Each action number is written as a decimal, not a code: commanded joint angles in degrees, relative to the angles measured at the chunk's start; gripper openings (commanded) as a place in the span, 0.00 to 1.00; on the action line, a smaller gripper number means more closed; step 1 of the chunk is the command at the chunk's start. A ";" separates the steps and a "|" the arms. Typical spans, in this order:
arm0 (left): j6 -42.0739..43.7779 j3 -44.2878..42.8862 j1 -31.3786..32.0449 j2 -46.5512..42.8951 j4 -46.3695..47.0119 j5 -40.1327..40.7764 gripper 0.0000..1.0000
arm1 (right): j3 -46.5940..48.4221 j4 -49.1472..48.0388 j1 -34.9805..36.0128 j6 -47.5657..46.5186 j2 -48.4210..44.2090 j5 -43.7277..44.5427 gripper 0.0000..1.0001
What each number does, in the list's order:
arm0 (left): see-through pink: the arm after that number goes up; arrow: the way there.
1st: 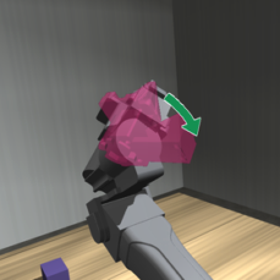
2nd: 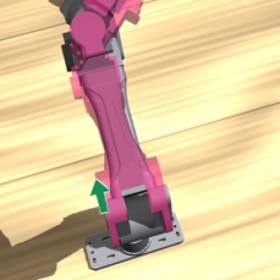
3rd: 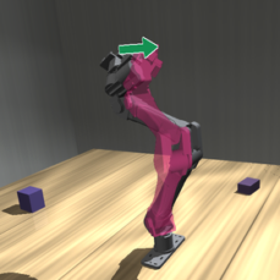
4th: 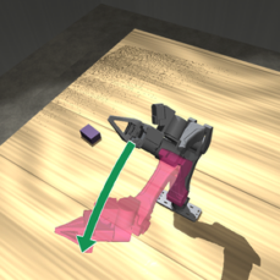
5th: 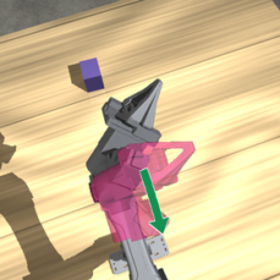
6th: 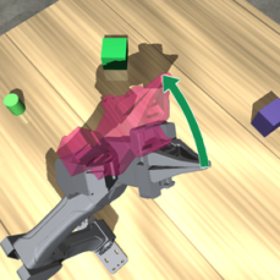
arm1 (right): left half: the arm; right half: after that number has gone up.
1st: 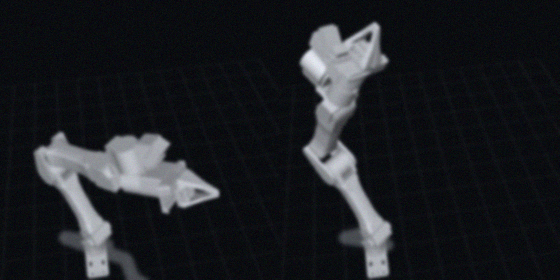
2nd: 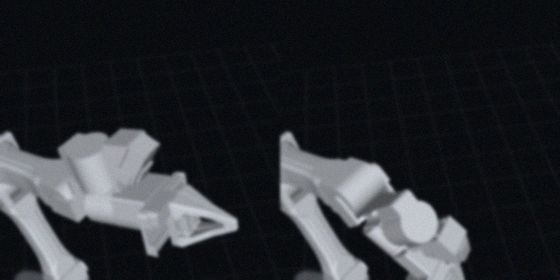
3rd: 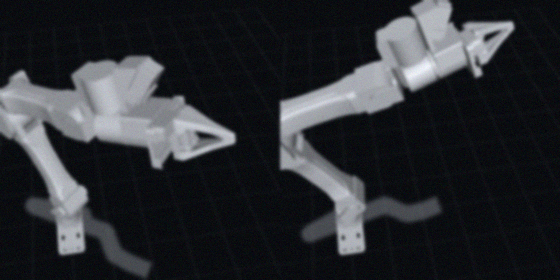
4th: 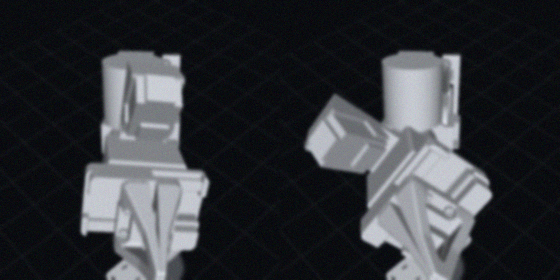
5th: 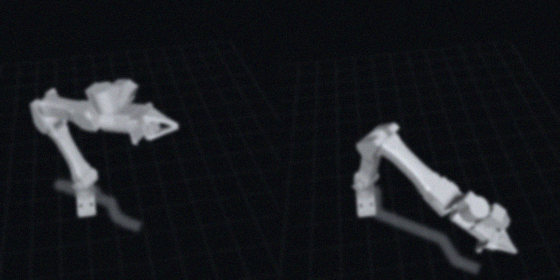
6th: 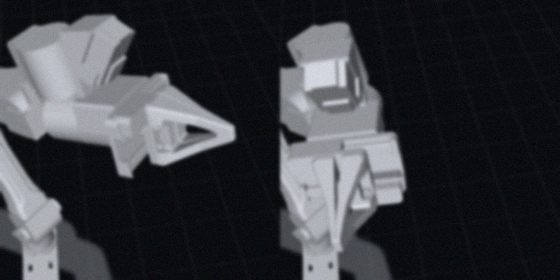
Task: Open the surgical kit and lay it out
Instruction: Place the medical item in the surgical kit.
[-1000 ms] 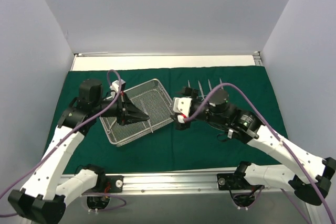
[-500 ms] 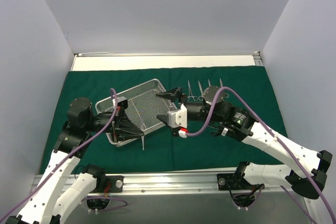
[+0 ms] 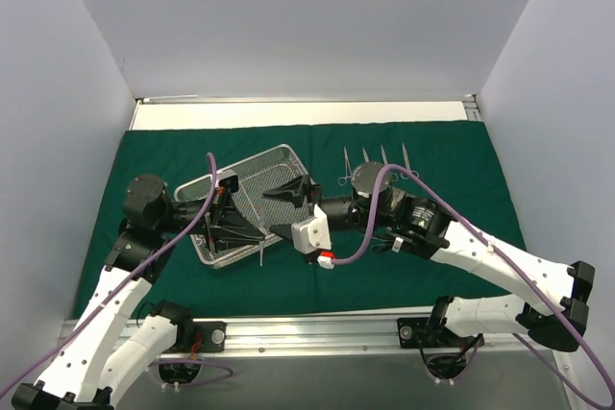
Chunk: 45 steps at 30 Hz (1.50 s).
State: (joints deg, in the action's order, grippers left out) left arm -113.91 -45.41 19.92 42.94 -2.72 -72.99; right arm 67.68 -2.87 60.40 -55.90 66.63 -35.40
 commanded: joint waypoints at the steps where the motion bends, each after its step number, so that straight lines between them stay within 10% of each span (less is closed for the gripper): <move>1: -5.70 -0.47 0.20 0.39 5.88 -1.36 0.02 | 3.51 -3.28 0.95 -0.53 1.39 -1.60 0.60; 13: -8.70 -0.30 0.20 1.80 9.22 -1.01 0.02 | 3.95 -4.86 2.35 1.05 3.24 0.24 0.38; 19: -13.62 0.94 0.20 2.50 15.63 -0.31 0.02 | 5.18 -4.69 2.44 1.41 4.12 1.12 0.00; 22: -14.06 0.93 0.12 3.03 16.16 -0.31 0.02 | 5.09 -5.56 2.53 2.19 4.47 2.35 0.00; 27: -15.48 1.90 -2.95 3.38 20.12 1.36 0.55 | 3.43 -4.86 1.65 6.58 5.09 5.95 0.00; 32: 4.53 -2.04 -9.10 8.73 9.95 5.31 0.59 | -2.72 -5.12 -2.65 16.77 4.39 8.06 0.00; 39: 43.90 -15.65 -11.04 21.20 -30.94 20.68 0.63 | -5.46 -0.40 -16.62 40.58 4.38 11.48 0.00; 45: 79.57 -35.96 -10.70 39.64 -57.61 37.99 0.59 | 7.01 21.49 -33.22 58.25 13.78 34.32 0.00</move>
State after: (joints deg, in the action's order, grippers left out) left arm -59.02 -73.89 9.26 77.54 -40.18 -46.72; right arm 69.54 7.70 33.98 -9.74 77.80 -14.61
